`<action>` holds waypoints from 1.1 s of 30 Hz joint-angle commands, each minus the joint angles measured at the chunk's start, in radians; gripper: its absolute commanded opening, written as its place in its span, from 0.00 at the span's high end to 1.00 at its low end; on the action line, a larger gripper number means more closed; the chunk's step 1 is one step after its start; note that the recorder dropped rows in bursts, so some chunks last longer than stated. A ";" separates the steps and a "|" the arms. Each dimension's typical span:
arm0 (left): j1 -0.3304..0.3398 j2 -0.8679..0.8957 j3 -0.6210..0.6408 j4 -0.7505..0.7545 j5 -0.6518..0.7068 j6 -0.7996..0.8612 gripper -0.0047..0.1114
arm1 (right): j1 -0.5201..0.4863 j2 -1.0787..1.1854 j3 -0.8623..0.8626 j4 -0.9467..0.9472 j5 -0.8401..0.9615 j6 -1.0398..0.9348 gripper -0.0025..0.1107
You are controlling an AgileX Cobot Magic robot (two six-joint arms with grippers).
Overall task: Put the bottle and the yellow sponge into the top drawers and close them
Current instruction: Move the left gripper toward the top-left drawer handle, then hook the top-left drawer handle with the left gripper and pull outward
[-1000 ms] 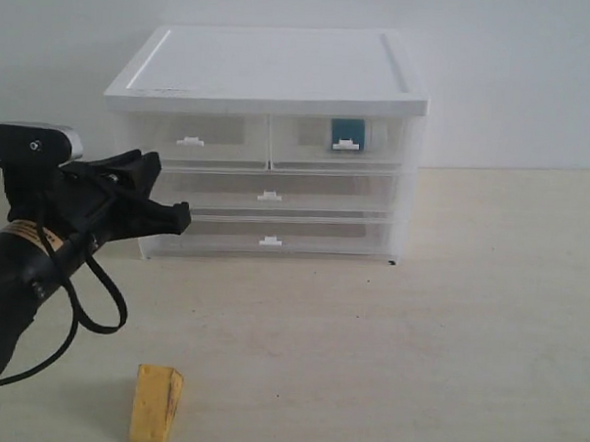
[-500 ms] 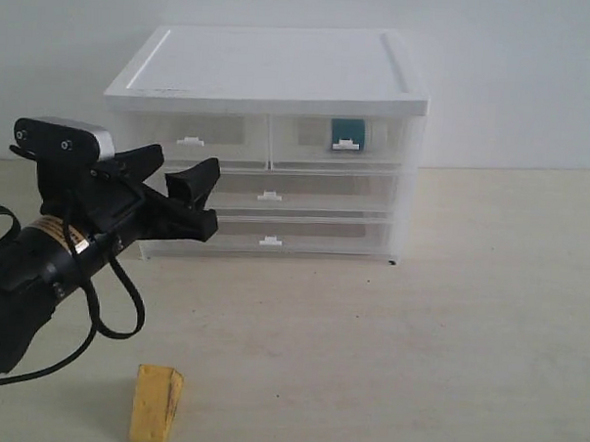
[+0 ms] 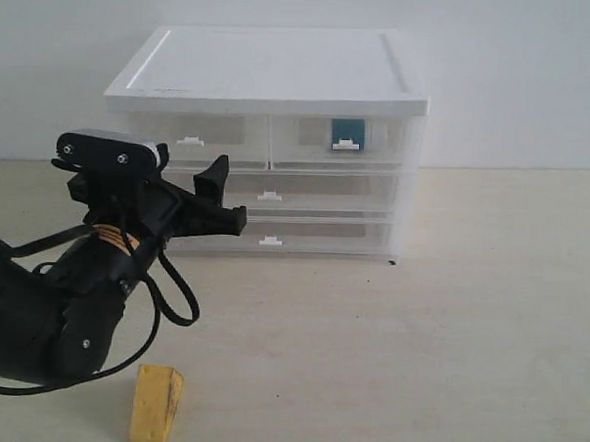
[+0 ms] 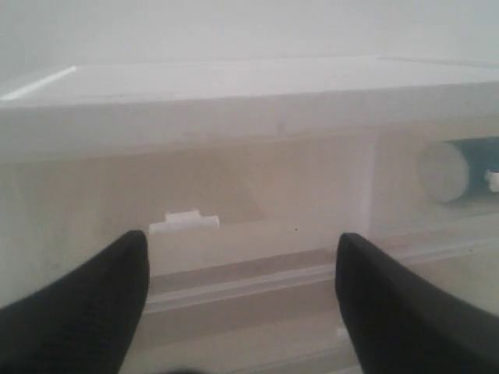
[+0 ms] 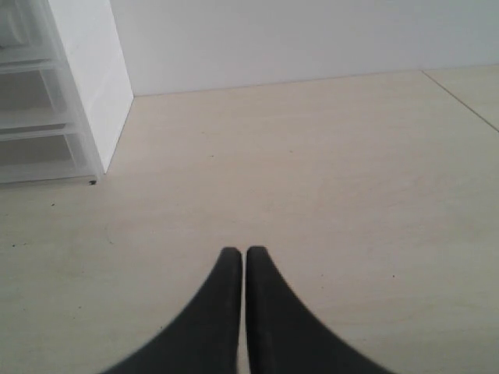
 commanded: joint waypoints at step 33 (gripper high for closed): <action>0.056 0.110 -0.147 -0.046 -0.025 0.009 0.41 | 0.002 -0.005 0.005 -0.005 -0.006 -0.004 0.98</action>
